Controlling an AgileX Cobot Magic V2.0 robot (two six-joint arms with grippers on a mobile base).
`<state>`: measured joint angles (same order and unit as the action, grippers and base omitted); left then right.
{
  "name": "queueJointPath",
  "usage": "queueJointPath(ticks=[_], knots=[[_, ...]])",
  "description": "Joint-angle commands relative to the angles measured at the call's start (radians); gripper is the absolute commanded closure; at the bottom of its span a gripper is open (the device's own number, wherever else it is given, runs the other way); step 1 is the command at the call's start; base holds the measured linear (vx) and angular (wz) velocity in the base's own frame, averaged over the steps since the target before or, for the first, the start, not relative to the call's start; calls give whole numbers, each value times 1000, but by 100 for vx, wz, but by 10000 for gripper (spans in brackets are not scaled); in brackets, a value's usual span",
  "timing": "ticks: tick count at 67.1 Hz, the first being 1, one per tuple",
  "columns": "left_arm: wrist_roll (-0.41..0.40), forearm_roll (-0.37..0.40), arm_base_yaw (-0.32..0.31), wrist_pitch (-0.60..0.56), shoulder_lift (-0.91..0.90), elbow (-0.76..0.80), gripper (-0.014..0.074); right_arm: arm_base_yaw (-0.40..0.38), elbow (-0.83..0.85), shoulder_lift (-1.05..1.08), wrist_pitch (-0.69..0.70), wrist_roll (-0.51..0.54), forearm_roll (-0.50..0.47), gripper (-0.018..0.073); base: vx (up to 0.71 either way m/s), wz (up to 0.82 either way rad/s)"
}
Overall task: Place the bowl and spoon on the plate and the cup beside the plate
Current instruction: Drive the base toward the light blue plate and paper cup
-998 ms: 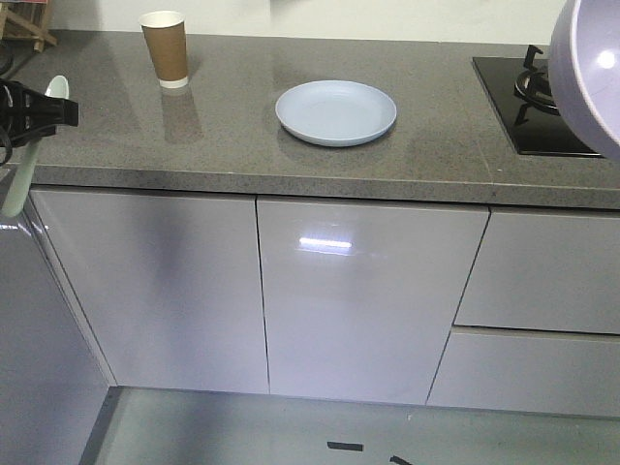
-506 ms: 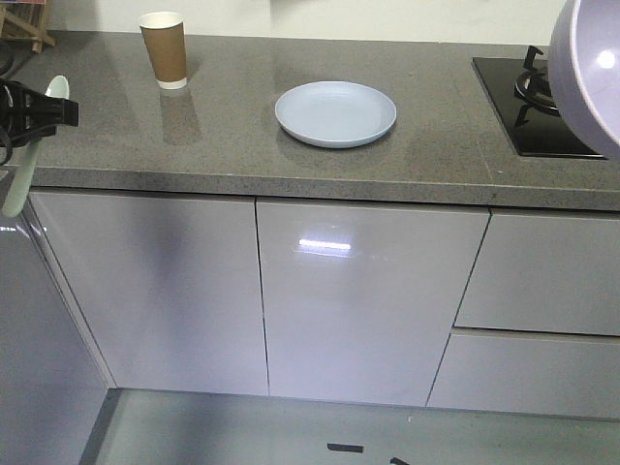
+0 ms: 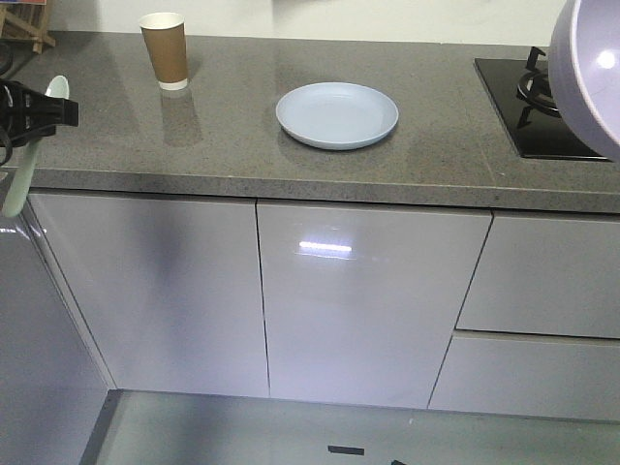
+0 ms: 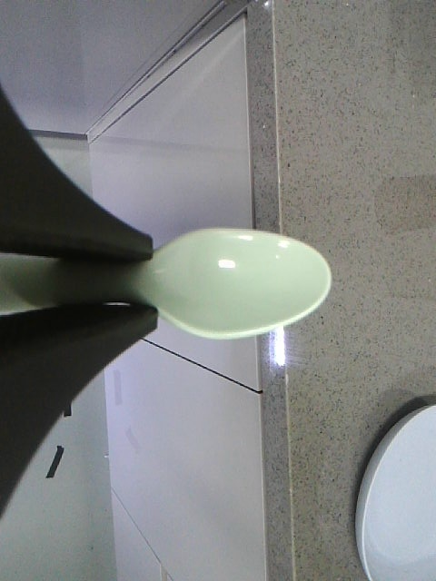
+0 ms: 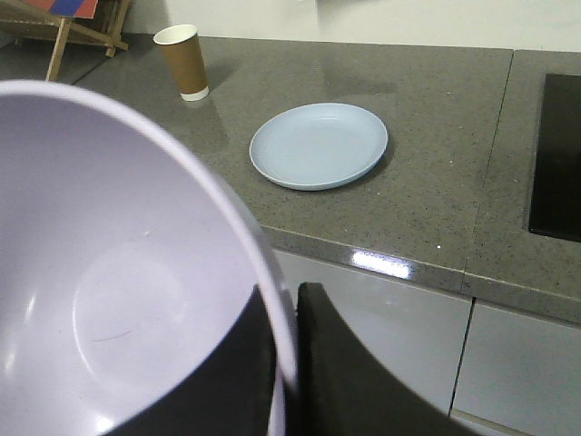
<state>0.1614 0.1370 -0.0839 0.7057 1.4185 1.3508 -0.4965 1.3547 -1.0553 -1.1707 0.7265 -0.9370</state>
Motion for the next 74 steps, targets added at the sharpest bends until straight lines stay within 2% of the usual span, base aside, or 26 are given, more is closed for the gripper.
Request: queueJointPath(ticks=[1, 74], knots=[[-9, 14, -1, -57, -34, 26, 602, -2, 32, 14, 44, 8, -60, 564, 3, 1], [-9, 14, -1, -58, -34, 26, 602, -2, 32, 14, 44, 8, -60, 564, 6, 3]])
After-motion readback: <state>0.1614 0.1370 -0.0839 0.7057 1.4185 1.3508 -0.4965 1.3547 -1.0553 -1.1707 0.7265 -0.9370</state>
